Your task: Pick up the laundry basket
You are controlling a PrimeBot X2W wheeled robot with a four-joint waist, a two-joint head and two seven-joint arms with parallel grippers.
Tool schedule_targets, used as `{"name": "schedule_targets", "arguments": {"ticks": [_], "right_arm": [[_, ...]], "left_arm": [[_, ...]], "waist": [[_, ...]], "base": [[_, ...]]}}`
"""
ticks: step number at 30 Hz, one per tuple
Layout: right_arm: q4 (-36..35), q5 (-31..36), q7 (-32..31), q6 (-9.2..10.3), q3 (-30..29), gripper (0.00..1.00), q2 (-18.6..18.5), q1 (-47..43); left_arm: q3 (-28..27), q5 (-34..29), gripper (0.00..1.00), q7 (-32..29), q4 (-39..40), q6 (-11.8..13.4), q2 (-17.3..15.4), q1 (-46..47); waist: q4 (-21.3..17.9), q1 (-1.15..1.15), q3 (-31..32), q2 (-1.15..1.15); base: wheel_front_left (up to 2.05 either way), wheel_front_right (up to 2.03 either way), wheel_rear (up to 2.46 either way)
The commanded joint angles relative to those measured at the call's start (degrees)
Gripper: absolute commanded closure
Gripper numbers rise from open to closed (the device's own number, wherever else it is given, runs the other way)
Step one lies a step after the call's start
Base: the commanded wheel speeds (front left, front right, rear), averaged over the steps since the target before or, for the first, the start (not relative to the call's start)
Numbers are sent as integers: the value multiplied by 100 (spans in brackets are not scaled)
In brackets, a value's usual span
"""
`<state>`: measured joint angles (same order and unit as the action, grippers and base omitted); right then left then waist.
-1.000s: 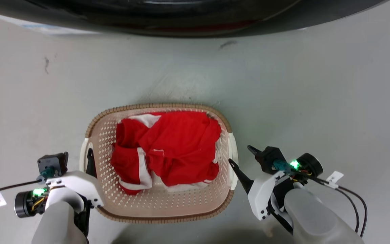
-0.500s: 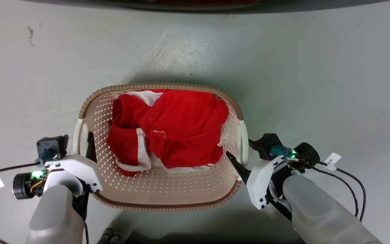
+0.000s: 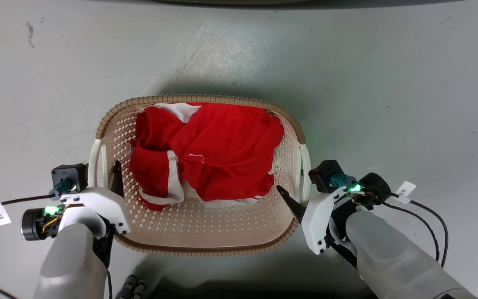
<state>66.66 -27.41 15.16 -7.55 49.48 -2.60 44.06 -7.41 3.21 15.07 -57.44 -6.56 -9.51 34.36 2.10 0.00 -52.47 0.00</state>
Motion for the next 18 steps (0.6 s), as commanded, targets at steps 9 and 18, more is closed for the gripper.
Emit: {"name": "schedule_targets", "arguments": {"ticks": [9, 18], "right_arm": [[142, -244, 1, 9, 330, 100, -69, 180], [200, -479, 9, -1, 585, 100, -42, -138]], "left_arm": [[134, 13, 100, 10, -250, -27, 58, 165], [248, 116, 100, 10, -605, -59, 174, -82]], "waist": [[4, 0, 139, 0], [16, 0, 715, 0]], "base": [[0, 0, 0], [0, 0, 0]]}}
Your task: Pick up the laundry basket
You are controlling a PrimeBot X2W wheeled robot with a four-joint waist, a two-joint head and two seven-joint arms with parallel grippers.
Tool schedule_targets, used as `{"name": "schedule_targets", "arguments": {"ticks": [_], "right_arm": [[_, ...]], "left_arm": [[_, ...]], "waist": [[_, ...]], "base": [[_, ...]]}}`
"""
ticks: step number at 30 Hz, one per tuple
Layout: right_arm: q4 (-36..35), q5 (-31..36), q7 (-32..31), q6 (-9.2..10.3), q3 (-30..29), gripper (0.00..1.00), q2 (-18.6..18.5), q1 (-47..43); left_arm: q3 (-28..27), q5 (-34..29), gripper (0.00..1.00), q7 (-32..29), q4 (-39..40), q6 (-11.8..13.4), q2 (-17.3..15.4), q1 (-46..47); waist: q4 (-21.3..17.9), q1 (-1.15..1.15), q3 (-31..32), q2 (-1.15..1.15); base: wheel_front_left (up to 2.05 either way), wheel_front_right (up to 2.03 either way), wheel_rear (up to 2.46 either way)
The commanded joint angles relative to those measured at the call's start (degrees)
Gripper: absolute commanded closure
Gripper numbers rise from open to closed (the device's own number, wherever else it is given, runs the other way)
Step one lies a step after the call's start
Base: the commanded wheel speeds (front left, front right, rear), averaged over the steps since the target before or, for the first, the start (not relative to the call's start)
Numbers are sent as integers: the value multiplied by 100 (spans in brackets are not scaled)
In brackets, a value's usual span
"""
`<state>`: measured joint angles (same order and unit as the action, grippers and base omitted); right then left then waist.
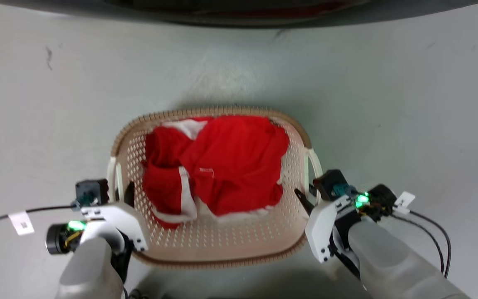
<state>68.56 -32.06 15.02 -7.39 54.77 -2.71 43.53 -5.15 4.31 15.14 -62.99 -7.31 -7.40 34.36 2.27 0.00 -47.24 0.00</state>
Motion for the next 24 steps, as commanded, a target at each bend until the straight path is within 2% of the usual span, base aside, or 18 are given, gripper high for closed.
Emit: {"name": "schedule_targets", "arguments": {"ticks": [1, 13, 24], "right_arm": [[14, -46, 23, -18, 82, 100, -30, -128], [144, -518, -98, -19, 296, 100, 14, -647], [359, -824, -623, -19, 504, 100, 20, -1056]], "left_arm": [[47, 19, 100, 2, -105, 9, -19, -115], [631, 178, 100, -9, -735, -15, 292, -536], [1461, 681, 100, -332, -1001, -17, 426, -808]], "waist": [[-5, 0, 288, 0], [-184, 0, 1650, 0], [-335, 0, 2925, 0]], "base": [[0, 0, 0], [0, 0, 0], [0, 0, 0]]}}
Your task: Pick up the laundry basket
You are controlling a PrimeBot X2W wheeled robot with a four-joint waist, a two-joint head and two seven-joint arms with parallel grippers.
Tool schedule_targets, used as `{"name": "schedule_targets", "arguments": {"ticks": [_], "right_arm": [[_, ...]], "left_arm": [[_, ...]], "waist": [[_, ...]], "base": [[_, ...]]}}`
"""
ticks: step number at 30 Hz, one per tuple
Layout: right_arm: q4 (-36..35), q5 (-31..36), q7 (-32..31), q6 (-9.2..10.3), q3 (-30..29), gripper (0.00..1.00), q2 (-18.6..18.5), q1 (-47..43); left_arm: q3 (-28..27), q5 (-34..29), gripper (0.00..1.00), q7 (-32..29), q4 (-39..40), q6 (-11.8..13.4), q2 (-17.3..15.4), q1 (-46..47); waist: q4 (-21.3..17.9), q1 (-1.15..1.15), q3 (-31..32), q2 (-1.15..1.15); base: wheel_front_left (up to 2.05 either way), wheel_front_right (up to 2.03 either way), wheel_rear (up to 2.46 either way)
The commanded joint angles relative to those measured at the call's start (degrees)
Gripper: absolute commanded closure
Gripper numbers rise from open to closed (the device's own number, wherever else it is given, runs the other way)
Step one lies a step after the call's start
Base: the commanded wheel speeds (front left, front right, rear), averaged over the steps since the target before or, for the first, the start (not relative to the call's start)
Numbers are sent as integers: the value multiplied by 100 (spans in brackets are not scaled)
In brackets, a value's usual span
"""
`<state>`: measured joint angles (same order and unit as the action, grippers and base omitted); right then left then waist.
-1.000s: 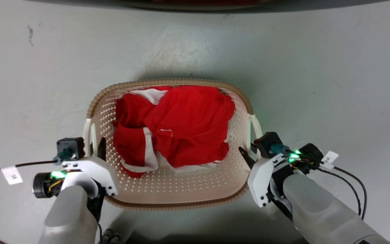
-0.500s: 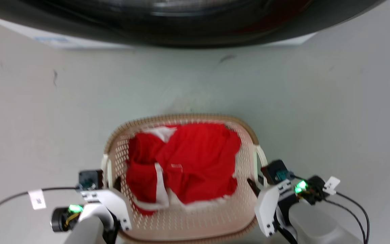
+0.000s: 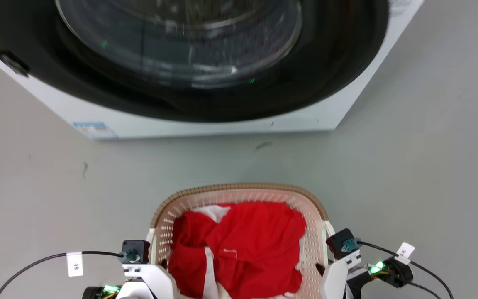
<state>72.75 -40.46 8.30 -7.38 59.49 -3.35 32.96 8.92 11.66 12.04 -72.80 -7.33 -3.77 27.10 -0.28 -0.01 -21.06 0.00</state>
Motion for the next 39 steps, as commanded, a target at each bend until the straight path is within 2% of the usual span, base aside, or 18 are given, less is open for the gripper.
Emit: {"name": "schedule_targets", "arguments": {"ticks": [1, 20, 25, 26, 28, 39], "right_arm": [[-49, -19, -34, -20, 57, 100, 82, -17], [-304, -685, -1133, -10, 621, 100, -394, -166], [-397, -878, -1425, -10, 778, 100, -478, -28], [-444, -984, -1591, -10, 867, 100, -509, 20], [-470, -1050, -1701, -10, 940, 100, -546, 51], [-549, -1407, -2238, -7, 1171, 100, -679, 20]], "left_arm": [[130, 11, 100, -91, -27, -18, 69, -110], [1471, 1370, 100, -1609, 232, -40, -61, -469], [1857, 1759, 100, -2067, 452, -43, -160, -326], [2069, 2010, 100, -2357, 562, -45, -213, -269], [2217, 2180, 100, -2561, 623, -46, -255, -254], [2823, 3008, 100, -3327, 800, -62, -439, -234]], "waist": [[-92, 1, 400, 0], [-224, 1, 1962, 0], [-214, 1, 2125, 0], [-203, 1, 2210, 0], [-198, 1, 2261, 0], [-125, 1, 2550, 0]], "base": [[0, 0, 0], [0, 0, 0], [0, 0, 0], [0, 0, 0], [0, 0, 0], [0, 0, 0]]}}
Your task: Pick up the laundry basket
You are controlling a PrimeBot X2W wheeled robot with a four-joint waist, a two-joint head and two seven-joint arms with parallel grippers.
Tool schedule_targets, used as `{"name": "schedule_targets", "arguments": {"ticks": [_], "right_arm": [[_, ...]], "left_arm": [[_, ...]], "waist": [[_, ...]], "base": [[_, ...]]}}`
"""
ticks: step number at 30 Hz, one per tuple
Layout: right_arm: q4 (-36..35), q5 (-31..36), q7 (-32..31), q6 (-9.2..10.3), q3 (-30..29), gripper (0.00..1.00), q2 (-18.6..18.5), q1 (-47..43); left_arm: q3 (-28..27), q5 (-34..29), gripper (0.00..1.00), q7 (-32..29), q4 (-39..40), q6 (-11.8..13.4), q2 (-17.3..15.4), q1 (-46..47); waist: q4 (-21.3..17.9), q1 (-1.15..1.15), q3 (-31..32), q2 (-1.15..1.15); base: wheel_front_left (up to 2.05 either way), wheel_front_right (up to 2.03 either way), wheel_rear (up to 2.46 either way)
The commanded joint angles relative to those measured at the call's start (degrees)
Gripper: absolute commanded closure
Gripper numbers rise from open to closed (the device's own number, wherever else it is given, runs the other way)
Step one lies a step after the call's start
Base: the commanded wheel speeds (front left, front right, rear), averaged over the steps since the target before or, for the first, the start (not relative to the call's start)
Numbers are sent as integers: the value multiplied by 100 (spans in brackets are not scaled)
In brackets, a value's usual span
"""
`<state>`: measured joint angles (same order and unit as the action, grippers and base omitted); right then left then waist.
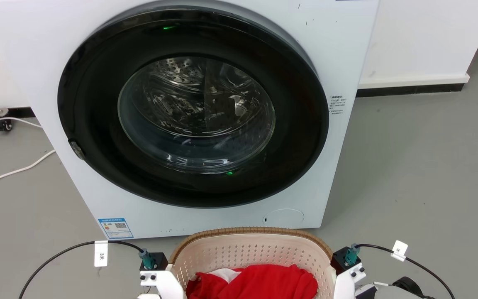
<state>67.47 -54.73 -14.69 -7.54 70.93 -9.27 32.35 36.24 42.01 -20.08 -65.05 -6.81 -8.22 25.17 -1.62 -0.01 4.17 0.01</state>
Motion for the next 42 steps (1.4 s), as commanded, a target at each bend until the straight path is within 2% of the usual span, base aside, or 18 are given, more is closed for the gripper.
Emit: {"name": "schedule_targets", "arguments": {"ticks": [1, 15, 42], "right_arm": [[-21, 4, 37, 10, 41, 100, -92, 66], [-12, -210, -216, 11, 184, 100, -138, 109], [1, -222, -335, 11, 249, 100, -136, 119]], "left_arm": [[134, 27, 100, -144, 28, -114, -8, -44], [747, 694, 100, -562, -23, -130, -114, 174], [1388, 1360, 100, -596, -122, -130, -215, 311]], "waist": [[14, 1, 48, -1], [76, 1, 191, -1], [55, 1, 211, -1]], "base": [[0, 0, 0], [0, 0, 0], [0, 0, 0]]}}
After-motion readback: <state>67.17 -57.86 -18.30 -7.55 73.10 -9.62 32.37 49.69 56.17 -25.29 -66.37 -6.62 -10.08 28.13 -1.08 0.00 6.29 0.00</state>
